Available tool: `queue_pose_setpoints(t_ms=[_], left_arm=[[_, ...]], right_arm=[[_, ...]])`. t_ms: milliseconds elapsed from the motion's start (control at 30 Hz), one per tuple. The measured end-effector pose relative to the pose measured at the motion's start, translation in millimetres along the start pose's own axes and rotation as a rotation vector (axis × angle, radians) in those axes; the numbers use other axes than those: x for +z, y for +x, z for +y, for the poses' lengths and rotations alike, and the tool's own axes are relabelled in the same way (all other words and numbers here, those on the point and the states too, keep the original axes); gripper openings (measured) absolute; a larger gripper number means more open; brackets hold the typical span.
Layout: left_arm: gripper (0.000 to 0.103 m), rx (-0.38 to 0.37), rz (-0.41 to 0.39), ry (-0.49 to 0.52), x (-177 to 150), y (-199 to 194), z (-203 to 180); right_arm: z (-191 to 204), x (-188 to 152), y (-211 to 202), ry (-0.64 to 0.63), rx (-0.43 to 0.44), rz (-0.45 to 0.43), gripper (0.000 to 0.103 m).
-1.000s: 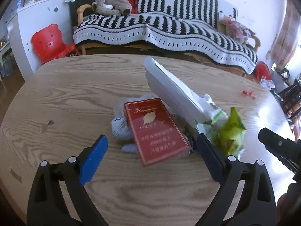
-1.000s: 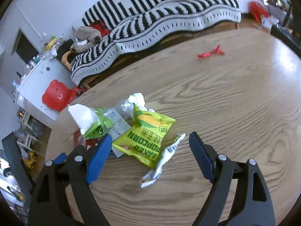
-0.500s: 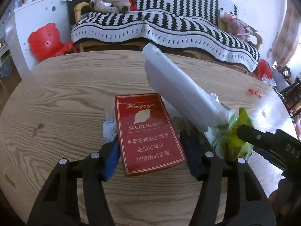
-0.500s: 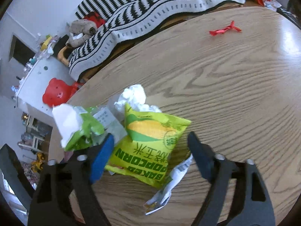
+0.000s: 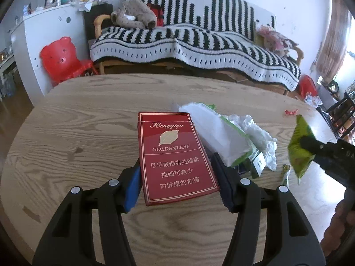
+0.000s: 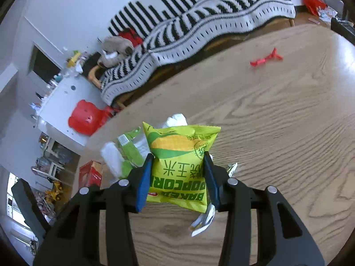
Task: Collect trash
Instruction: 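Grasp the yellow popcorn bag with the right tool while the left tool grasps the red cigarette box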
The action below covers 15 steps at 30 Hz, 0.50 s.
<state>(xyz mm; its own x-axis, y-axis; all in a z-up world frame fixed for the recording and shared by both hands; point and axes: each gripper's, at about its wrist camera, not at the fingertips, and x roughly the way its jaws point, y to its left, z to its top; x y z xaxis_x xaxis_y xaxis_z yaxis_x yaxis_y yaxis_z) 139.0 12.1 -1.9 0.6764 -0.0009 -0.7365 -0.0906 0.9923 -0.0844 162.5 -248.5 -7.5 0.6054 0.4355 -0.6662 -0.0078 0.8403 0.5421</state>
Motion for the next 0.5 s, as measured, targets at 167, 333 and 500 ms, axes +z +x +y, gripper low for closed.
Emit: queue_pose_setpoints(t_ms=[167, 333, 500], left_arm=[[0.058, -0.018, -0.031, 0.036, -9.8, -33.7, 8.2], [0.058, -0.037, -0.038, 0.064, -28.1, -63.8, 16.4], [0.058, -0.085, -0.039, 0.08, -50.6, -92.7, 15.5]], right_arm=[[17.7, -13.1, -32.0, -0.061, 0.018, -0.014, 0.044], [30.8, -35.3, -58.7, -0.111, 0.019, -0.016, 0.044], [38.4, -63.5, -80.2, -0.154, 0.019, -0.007, 0.044]])
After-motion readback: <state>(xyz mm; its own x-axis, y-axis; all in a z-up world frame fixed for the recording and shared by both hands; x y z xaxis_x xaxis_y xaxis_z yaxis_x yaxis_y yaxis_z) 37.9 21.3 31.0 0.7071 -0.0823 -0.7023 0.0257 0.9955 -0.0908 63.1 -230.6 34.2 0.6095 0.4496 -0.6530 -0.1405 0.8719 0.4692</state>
